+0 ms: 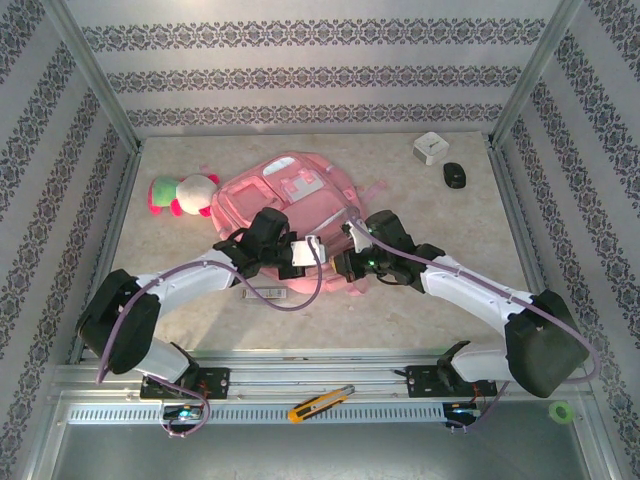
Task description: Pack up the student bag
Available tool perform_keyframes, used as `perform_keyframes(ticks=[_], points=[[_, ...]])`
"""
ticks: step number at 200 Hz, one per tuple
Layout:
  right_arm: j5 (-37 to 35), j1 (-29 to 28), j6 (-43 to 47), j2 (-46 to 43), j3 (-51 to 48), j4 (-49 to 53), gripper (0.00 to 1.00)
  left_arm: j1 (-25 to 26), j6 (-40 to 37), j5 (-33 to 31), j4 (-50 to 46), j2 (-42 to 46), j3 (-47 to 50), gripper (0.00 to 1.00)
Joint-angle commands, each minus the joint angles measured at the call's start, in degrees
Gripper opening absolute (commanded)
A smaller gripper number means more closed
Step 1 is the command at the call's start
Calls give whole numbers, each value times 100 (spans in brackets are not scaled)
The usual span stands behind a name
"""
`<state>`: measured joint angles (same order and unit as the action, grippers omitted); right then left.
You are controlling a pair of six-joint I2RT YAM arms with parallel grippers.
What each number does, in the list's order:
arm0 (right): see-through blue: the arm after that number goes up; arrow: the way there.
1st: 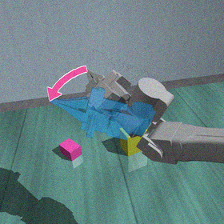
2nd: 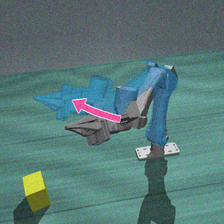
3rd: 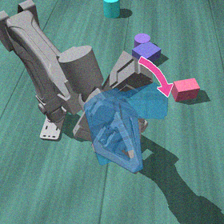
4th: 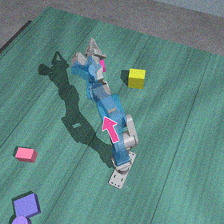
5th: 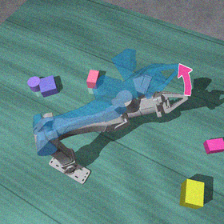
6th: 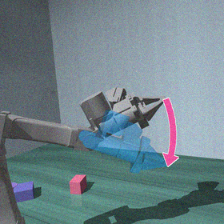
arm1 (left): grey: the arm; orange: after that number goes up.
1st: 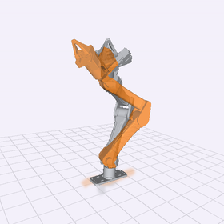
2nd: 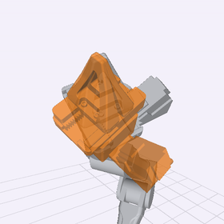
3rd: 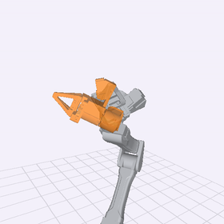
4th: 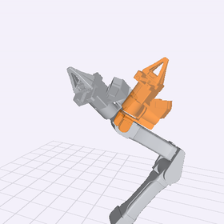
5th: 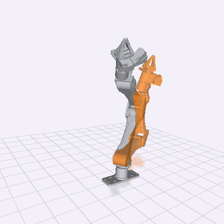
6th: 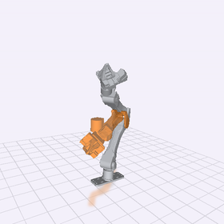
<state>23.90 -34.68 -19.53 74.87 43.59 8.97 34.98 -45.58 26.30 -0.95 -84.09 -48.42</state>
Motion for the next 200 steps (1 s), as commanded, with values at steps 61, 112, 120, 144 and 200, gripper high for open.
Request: perform_keyframes(ticks=[61,112,120,144,200], points=[[-249,-402,187,491,402,-158,19,-273,599,1126,372,429,129,0],[-464,-424,144,644,456,-338,20,-273,777,1348,498,526,100,0],[-449,-426,142,674,457,-359,21,-268,803,1368,540,558,112,0],[-307,-439,99,801,464,-492,29,-280,957,1430,690,621,169,0],[-702,-381,223,545,365,-283,0,-351,718,1359,477,672,184,0]])
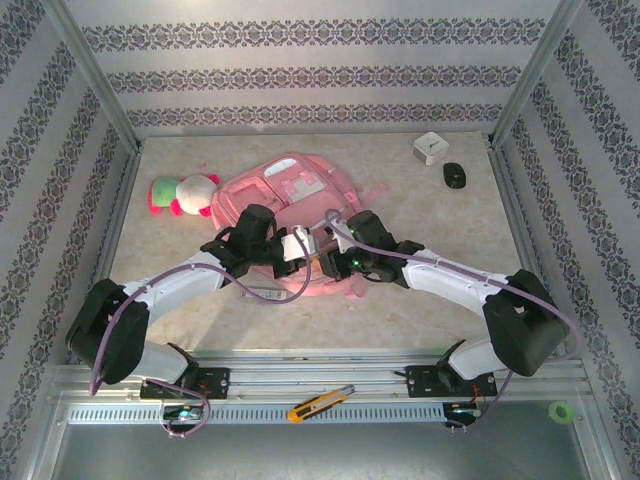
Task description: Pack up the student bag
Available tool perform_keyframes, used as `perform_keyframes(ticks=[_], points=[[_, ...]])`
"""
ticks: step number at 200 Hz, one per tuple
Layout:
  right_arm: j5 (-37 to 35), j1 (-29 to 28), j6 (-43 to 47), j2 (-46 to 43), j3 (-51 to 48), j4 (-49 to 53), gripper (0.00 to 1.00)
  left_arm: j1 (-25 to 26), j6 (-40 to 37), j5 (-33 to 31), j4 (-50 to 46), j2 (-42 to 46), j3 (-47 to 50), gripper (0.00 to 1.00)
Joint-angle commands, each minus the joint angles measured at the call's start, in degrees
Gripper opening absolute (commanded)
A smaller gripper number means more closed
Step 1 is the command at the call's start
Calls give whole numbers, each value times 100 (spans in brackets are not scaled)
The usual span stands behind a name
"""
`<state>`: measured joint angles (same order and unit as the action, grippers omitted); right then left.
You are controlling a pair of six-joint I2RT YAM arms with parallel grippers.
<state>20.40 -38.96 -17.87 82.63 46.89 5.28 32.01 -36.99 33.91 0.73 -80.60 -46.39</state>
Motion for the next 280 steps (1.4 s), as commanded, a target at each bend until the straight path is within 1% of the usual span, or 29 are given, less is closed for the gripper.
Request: perform_keyframes(ticks=[1,20,37,58,78,97,112,122,135,152,158,159,160,161,167,173,182,201,218,237,264,272,280], points=[[-353,60,56,-248,28,95,0,-54,-159,594,289,324,-15,0],[-248,380,47,-624,-171,265,0,-200,-549,520,-42,400,64,0],[-195,799,65,-942,-347,450,0,-389,-888,527,-337,529,169,0],[11,1303,103,-1091,-459,526,0,-515,-1388,549,-675,739,319,0],[257,1426,173,-1032,-412,529,0,-513,-2076,498,-1176,878,362,0],[379,1287,123,-1058,-447,414,0,-572,-2521,323,-1530,916,337,0],[293,1027,-24,-1200,-570,314,0,-729,-2649,-69,-1509,912,381,0],[163,752,-231,-1318,-726,125,0,-903,-2589,-388,-1374,929,434,0],[-92,338,-478,-1420,-888,-151,0,-1175,-2421,-823,-1245,956,442,5],[-279,2,-690,-1425,-983,-371,0,-1454,-2371,-908,-1557,1056,218,10],[-300,-67,-743,-1410,-1002,-464,0,-1465,-2340,-921,-1674,1102,128,16],[-305,-81,-748,-1404,-1004,-483,0,-1463,-2335,-926,-1704,1109,128,19],[-307,-92,-760,-1406,-1006,-496,0,-1462,-2333,-919,-1728,1117,107,19],[-308,-97,-761,-1402,-1006,-512,0,-1457,-2340,-897,-1758,1121,97,19],[-292,-141,-791,-1384,-1007,-567,0,-1444,-2335,-730,-1978,1160,-27,29],[-281,-163,-800,-1364,-995,-621,0,-1393,-2235,-552,-2159,1193,-151,37],[-249,-187,-767,-1325,-944,-617,0,-1230,-2026,-370,-2331,1237,-297,44],[-171,-189,-694,-1278,-847,-581,0,-647,-1651,-322,-2252,1262,-408,55],[-123,-183,-641,-1267,-766,-529,0,-67,-1407,-505,-1710,1124,-349,60],[-82,-182,-595,-1258,-692,-494,0,339,-1148,-695,-1020,718,-317,62],[-38,-190,-566,-1249,-631,-457,0,510,-1078,-1120,-476,15,-438,62],[-41,-190,-569,-1250,-629,-443,0,517,-1014,-1356,-280,-149,-445,60],[-74,-181,-572,-1249,-616,-407,0,518,-1048,-1520,-271,-303,-526,55]])
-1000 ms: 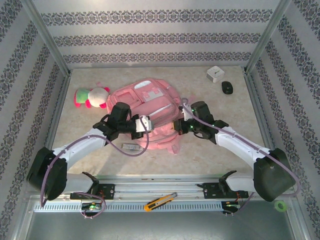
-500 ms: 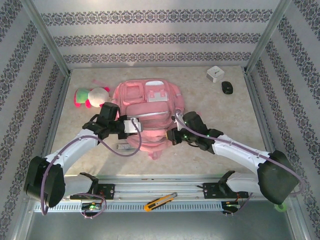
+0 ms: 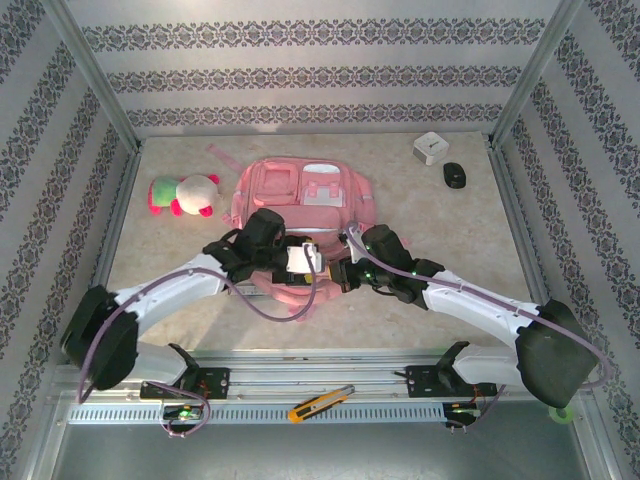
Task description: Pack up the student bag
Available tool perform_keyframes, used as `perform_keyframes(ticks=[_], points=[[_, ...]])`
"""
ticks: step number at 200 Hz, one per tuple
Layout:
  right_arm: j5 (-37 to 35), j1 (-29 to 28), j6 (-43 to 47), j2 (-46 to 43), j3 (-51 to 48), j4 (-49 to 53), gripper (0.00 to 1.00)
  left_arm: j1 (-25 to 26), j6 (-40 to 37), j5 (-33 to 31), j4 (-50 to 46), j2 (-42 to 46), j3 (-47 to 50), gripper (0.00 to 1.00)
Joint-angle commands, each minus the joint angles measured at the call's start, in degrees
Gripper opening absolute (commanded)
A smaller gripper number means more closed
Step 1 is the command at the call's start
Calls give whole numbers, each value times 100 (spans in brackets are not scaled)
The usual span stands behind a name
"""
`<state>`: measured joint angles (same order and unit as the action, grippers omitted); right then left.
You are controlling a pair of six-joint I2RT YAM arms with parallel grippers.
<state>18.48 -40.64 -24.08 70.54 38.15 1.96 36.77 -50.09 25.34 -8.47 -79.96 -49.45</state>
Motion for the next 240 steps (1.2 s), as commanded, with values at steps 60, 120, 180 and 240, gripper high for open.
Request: perform_keyframes(ticks=[60,120,180,240], points=[[-104,1107,-218,-155,-50,137,0,-223,-233,-337,243,200,135,0],[551,2632,174,709,175,-206,0,-432,-510,573,-180,910,478,0],[1314,2767,335,1543,648,-727,0,-440,-404,662,-112,1049,503,0],[944,1453,527,255,164,-389,39,-477,670,612,390,1135,748,48]])
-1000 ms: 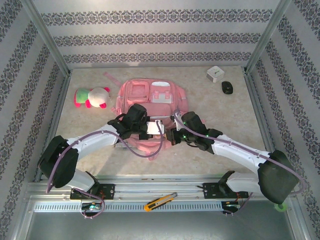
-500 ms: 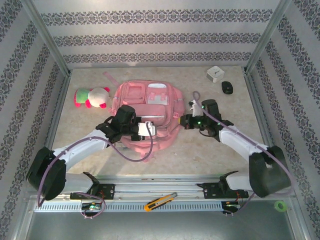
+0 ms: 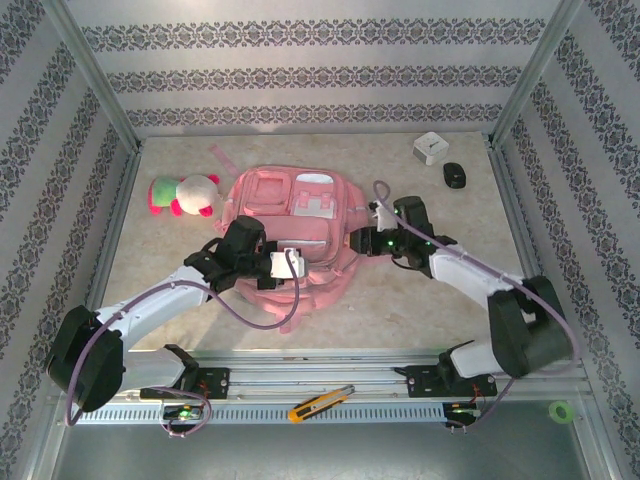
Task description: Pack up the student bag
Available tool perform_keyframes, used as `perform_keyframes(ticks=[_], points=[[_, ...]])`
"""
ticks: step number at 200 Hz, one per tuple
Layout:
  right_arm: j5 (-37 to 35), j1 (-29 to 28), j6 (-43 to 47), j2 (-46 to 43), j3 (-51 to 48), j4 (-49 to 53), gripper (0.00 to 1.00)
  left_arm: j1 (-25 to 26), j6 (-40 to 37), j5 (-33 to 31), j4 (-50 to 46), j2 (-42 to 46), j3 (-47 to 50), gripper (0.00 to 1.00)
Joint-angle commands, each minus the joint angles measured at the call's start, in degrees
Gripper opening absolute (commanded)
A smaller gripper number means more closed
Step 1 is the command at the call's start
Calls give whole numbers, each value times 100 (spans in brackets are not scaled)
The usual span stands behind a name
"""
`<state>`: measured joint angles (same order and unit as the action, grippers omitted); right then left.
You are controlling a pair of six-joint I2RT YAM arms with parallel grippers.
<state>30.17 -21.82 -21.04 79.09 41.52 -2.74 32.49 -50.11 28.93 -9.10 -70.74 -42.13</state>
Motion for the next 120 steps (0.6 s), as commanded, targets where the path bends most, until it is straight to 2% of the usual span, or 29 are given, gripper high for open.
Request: perform_keyframes(ticks=[1,21,34,67,120], points=[[-242,-451,232,-620,-180,85,39,-49,697,271,453,220,14,49],[-301,-720,397,-972,-371,113,44,-33,1296,446,498,284,-69,65],[-226,-782,664,-1148,-465,171,49,15,1401,187,540,269,-119,76],[-374,-830,1576,-1577,-657,464,53,27,1182,-541,807,56,-292,79],[-439,-837,2571,-1929,-784,865,52,21,-114,-235,-440,-591,-948,82]])
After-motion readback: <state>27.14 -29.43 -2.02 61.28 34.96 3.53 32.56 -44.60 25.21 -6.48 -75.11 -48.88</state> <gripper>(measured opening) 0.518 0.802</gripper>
